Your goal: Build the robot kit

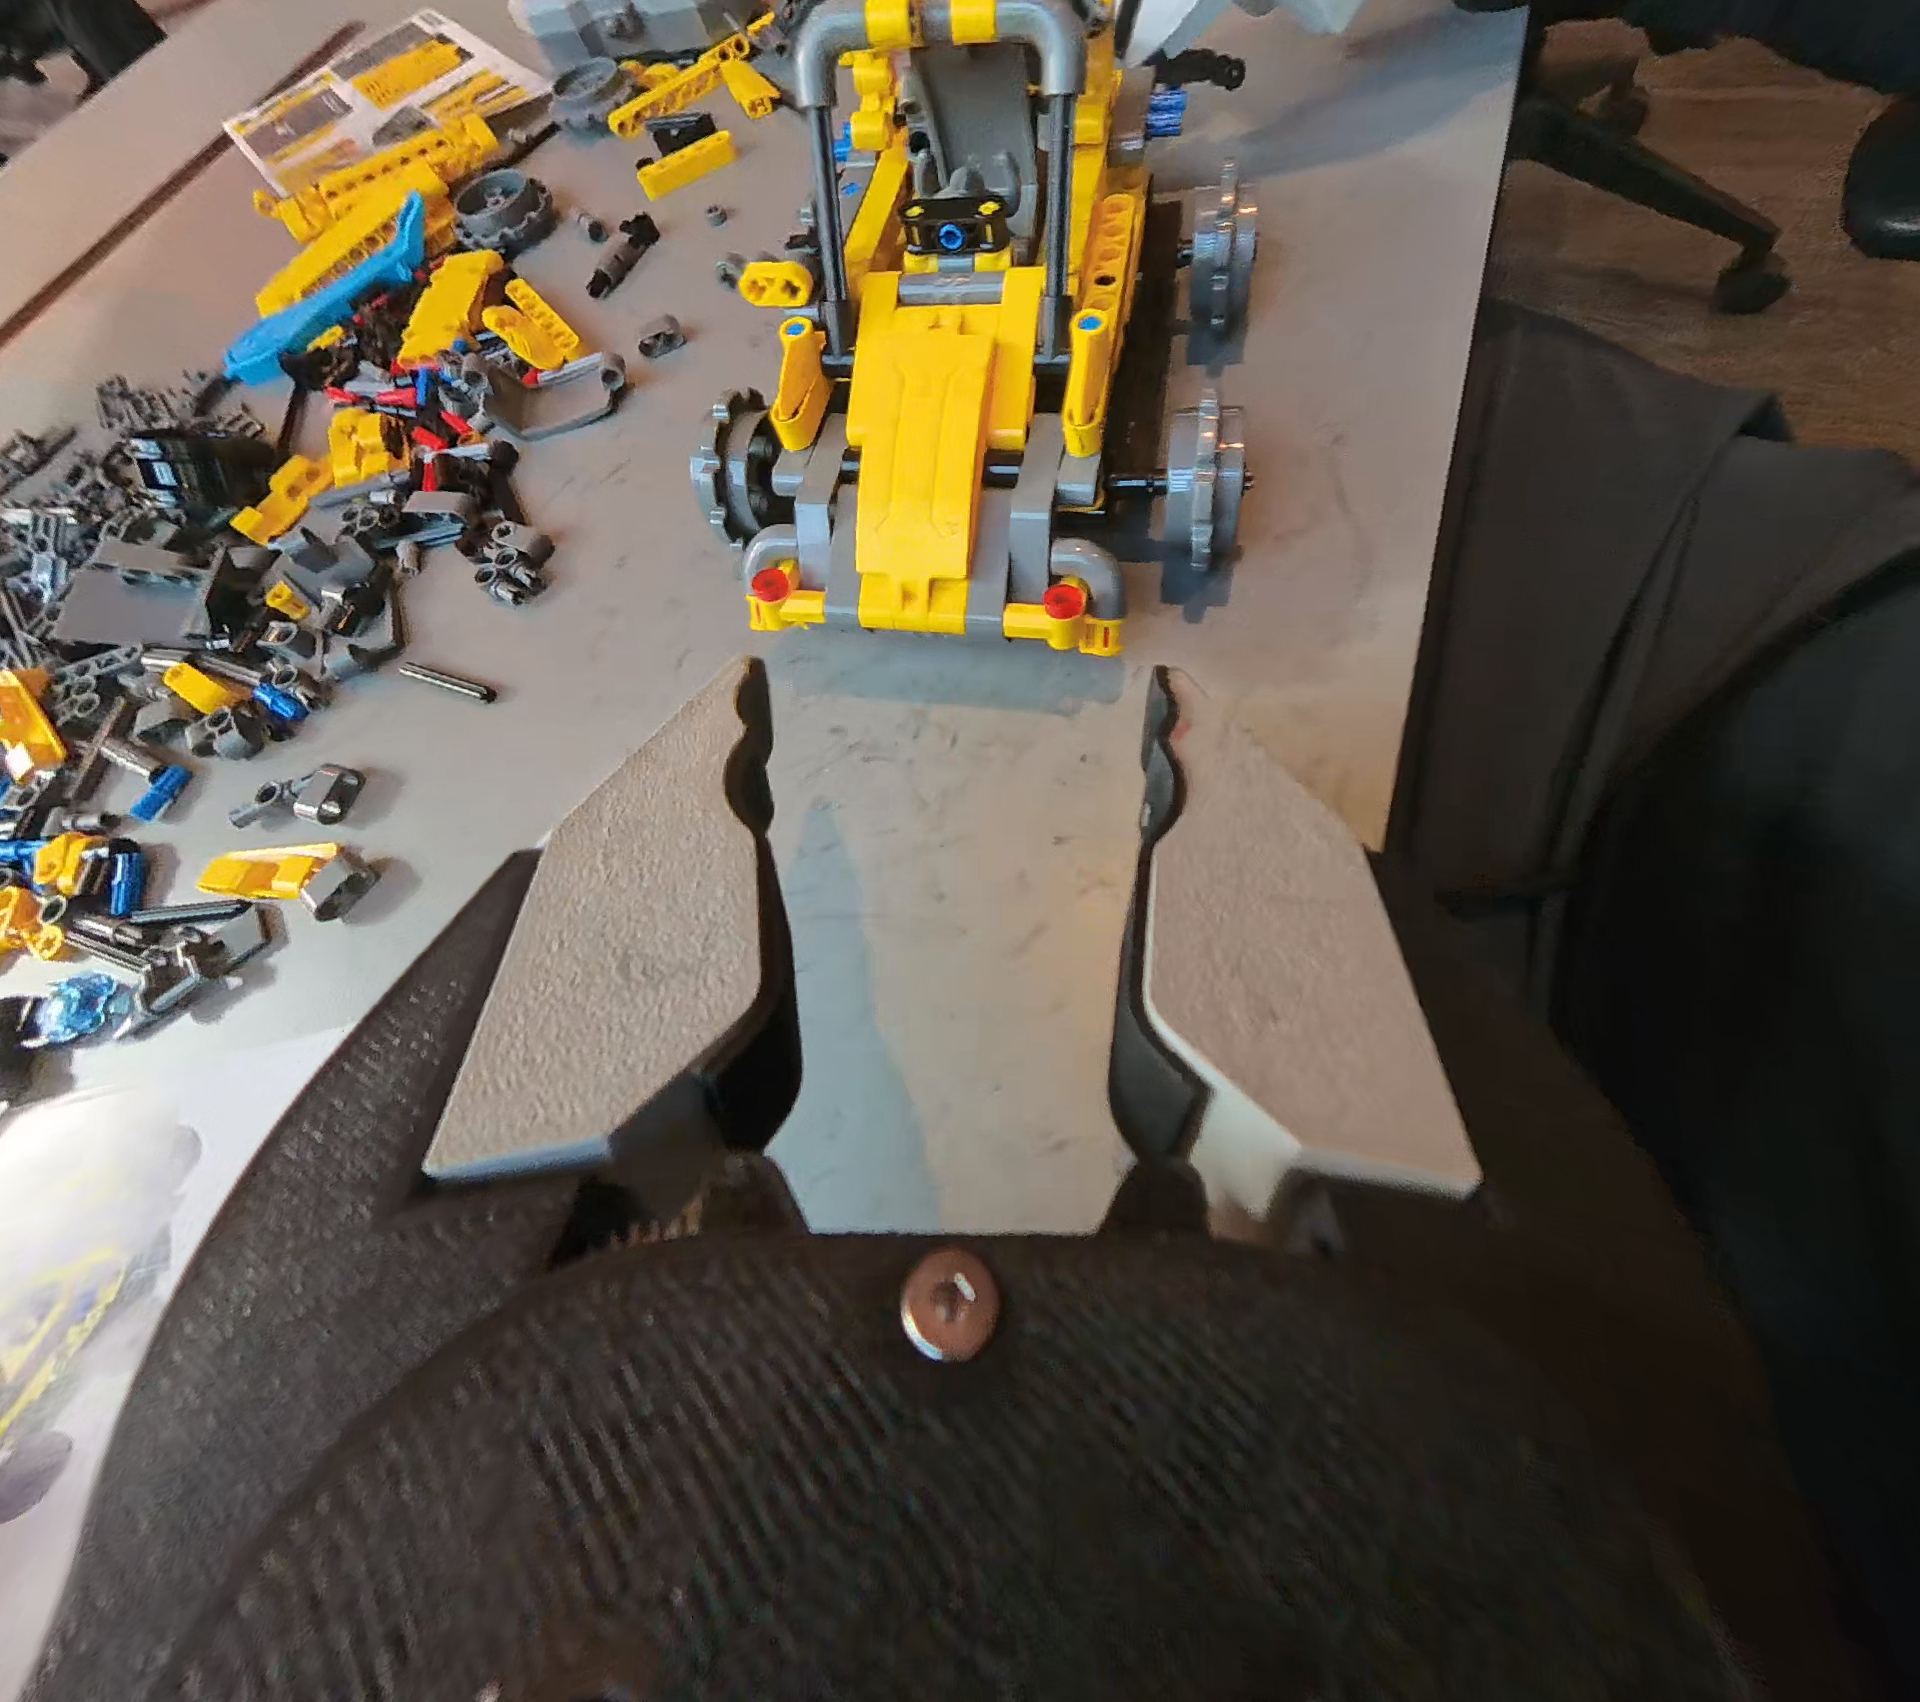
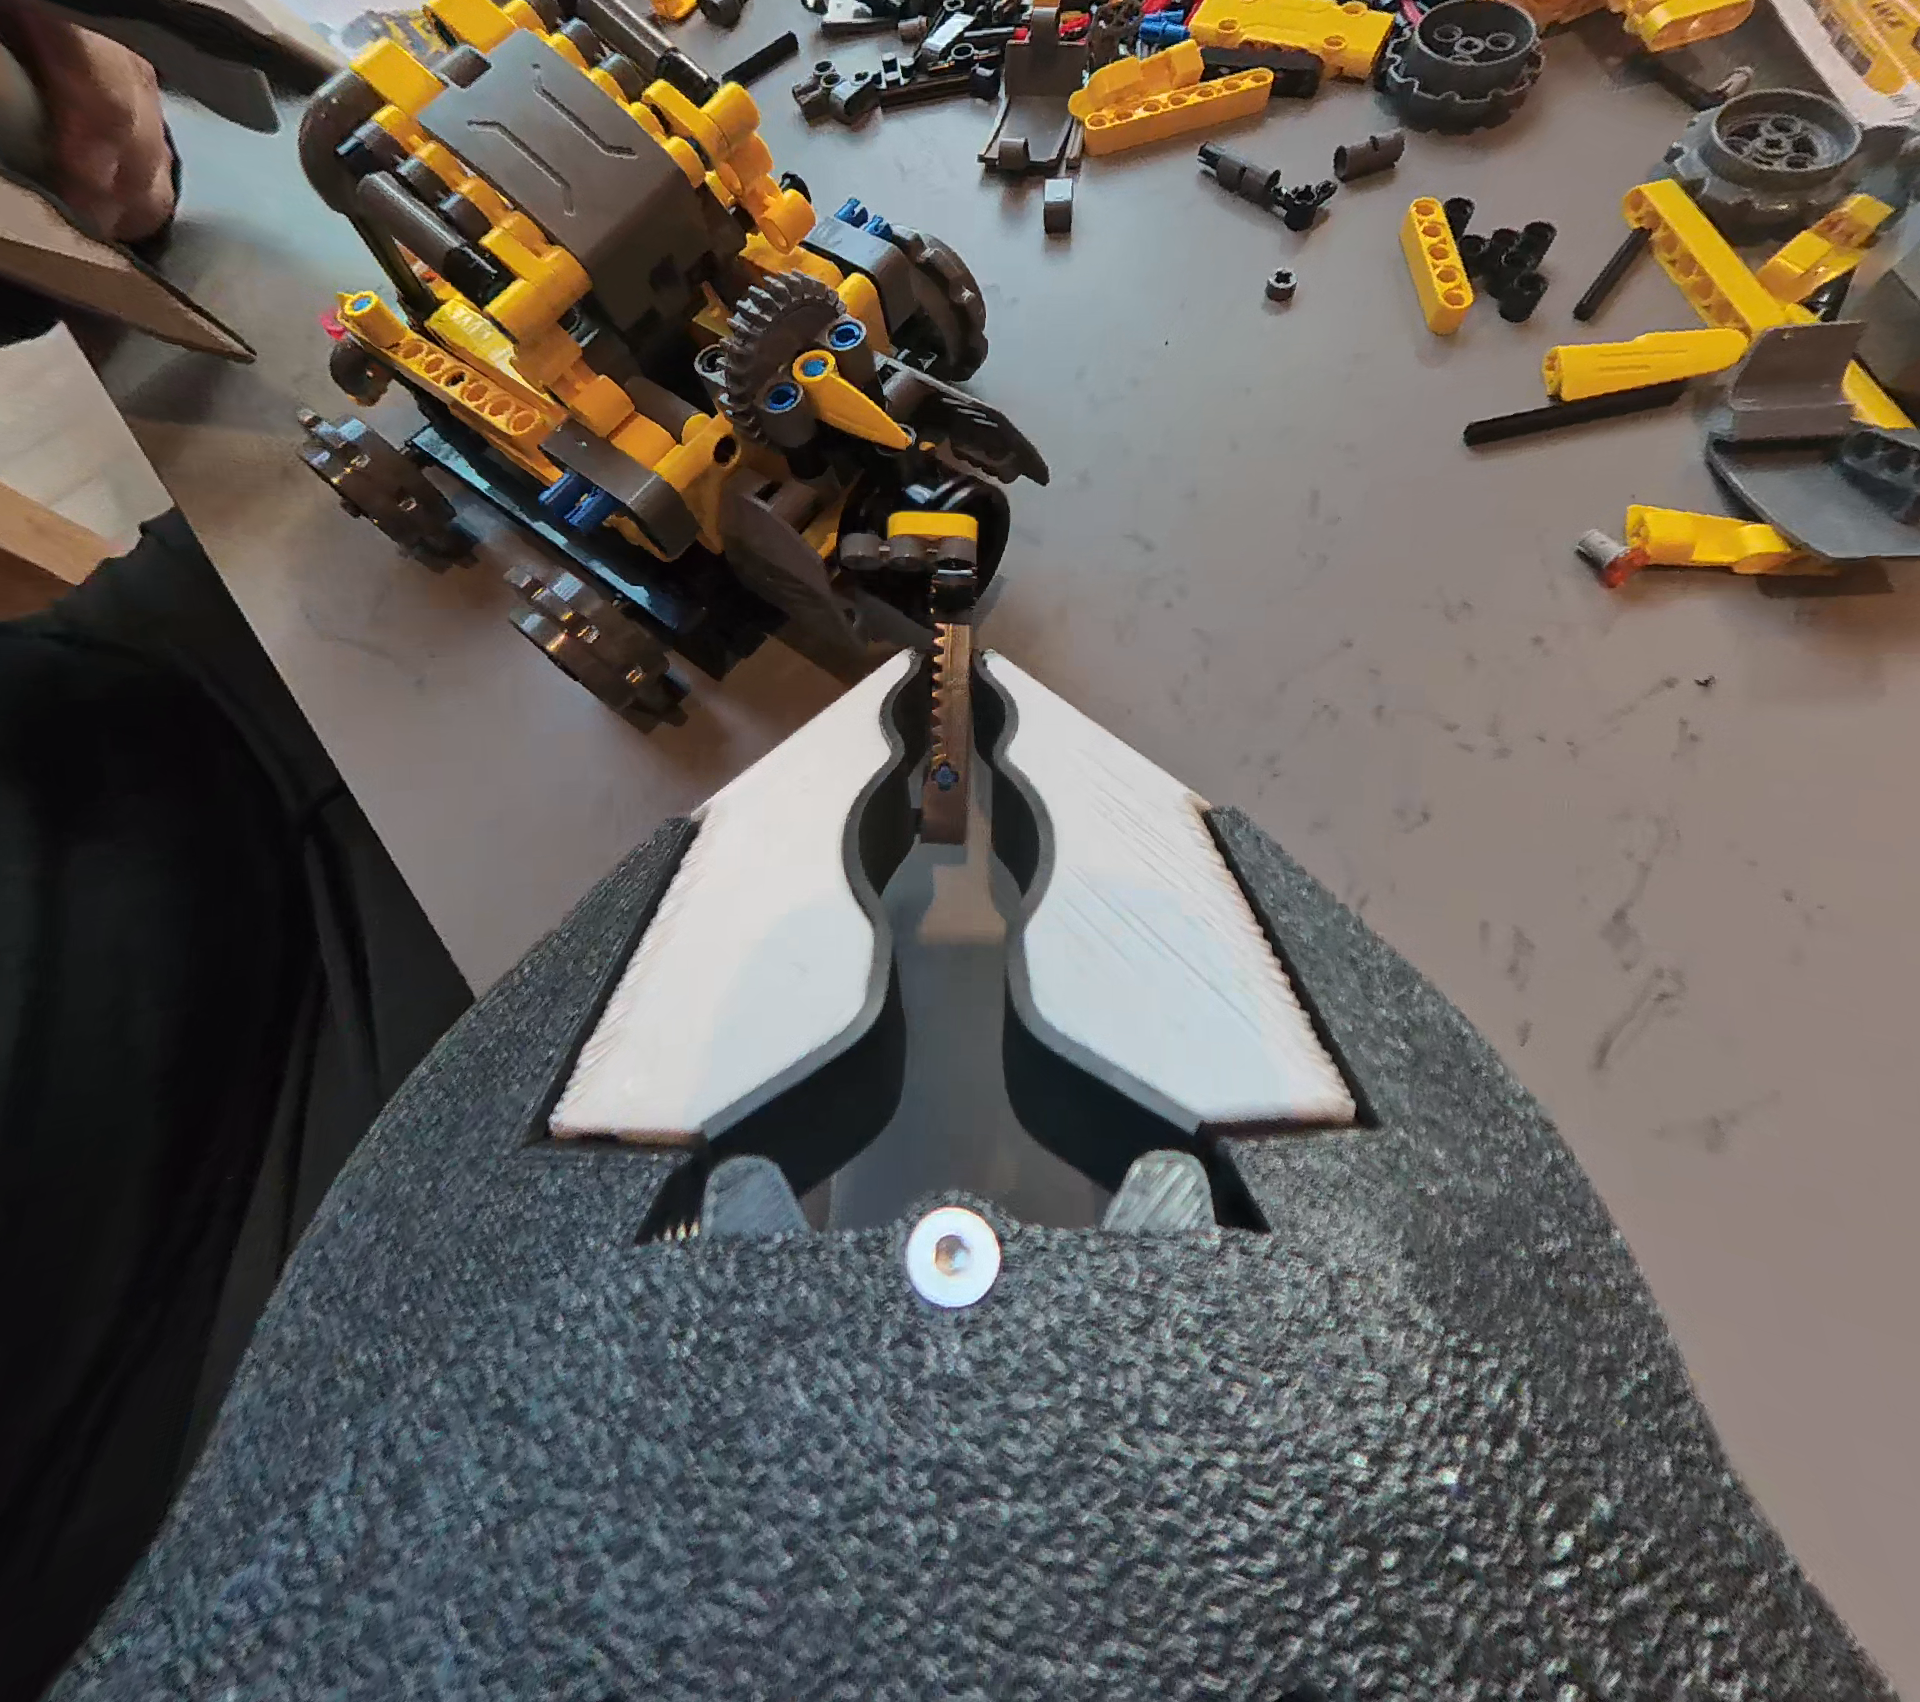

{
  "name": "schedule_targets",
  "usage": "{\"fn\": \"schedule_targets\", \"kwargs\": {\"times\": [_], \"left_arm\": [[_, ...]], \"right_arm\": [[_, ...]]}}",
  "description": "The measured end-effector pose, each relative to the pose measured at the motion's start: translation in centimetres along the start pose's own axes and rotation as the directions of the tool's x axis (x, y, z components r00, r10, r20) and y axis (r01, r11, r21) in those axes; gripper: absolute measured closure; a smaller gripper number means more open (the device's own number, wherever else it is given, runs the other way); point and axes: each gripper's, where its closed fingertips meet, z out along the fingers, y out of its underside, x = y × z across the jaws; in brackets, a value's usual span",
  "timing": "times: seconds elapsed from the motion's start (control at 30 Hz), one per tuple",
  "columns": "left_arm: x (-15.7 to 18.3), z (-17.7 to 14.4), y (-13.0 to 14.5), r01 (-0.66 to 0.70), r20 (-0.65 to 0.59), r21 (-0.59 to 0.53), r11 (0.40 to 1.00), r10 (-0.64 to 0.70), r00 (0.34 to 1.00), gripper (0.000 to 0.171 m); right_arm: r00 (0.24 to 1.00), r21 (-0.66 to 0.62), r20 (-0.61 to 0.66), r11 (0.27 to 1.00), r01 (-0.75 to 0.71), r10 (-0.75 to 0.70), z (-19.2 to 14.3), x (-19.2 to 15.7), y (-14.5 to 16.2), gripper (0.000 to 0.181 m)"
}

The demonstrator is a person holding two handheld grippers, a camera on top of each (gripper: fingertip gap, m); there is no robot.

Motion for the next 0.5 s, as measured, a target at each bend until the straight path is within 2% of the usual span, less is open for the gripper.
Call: {"fn": "schedule_targets", "kwargs": {"times": [0.1, 0.23, 0.37, 0.5], "left_arm": [[-0.1, 0.3, 0.1, 0.033, -0.012, -0.017, 0.999, -0.033, 0.999, 0.100], [0.0, 1.0, -0.2, 0.071, -0.024, -0.028, 0.997, -0.071, 0.997, 0.088], [-0.3, 0.8, -1.4, 0.055, 0.019, 0.049, 0.997, -0.056, 0.998, 0.101], [-0.1, 1.3, -1.1, 0.042, 0.020, 0.013, 0.999, -0.042, 0.999, 0.100]], "right_arm": [[1.000, -0.007, 0.010, 1.000, -0.009, 0.009, 0.1, 0.0, 0.1, 0.174], [0.999, 0.014, 0.018, 0.999, -0.033, 0.032, -0.1, 0.1, -0.2, 0.175], [0.995, 0.050, 0.037, 0.995, -0.090, 0.088, -0.6, 0.5, -0.6, 0.175], [0.989, 0.117, 0.069, 0.984, -0.137, 0.130, -1.4, 0.7, -1.4, 0.175]]}}
